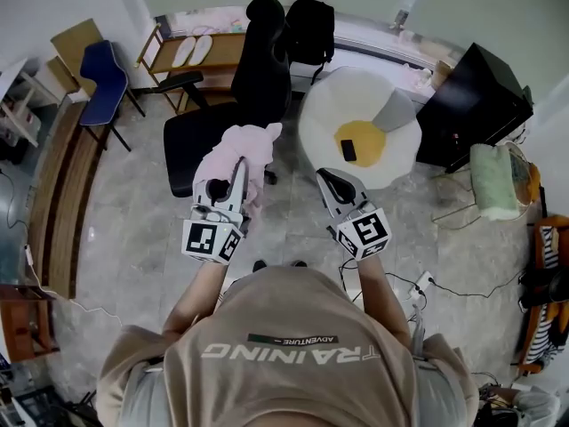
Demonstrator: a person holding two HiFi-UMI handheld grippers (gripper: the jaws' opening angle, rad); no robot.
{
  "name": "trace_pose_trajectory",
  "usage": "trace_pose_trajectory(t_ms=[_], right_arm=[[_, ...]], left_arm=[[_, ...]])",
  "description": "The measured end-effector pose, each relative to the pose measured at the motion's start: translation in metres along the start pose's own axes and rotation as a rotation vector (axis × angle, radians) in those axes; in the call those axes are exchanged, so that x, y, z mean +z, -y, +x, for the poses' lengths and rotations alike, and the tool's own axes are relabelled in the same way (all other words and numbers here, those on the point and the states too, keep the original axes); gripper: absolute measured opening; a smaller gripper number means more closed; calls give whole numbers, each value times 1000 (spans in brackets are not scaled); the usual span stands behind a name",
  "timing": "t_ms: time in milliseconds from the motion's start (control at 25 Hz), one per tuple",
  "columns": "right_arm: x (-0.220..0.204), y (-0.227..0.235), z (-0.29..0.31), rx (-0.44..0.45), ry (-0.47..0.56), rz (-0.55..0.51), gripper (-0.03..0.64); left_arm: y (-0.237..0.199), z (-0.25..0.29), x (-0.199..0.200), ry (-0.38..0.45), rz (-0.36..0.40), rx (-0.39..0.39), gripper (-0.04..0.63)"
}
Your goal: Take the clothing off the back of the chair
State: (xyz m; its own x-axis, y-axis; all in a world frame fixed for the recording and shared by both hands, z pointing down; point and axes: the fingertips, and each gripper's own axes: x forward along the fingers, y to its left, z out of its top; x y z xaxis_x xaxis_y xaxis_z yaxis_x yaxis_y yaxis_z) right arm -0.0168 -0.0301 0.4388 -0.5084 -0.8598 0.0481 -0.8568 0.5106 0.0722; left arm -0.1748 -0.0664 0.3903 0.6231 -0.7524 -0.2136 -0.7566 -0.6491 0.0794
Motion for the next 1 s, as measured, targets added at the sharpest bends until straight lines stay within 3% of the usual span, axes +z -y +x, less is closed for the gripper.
trace_pose_trajectory(t_ms=[1000], right_arm=[[-3,7,17,15,-21,-11,37]], left_arm=[[-21,8,0,-7,19,37,89]])
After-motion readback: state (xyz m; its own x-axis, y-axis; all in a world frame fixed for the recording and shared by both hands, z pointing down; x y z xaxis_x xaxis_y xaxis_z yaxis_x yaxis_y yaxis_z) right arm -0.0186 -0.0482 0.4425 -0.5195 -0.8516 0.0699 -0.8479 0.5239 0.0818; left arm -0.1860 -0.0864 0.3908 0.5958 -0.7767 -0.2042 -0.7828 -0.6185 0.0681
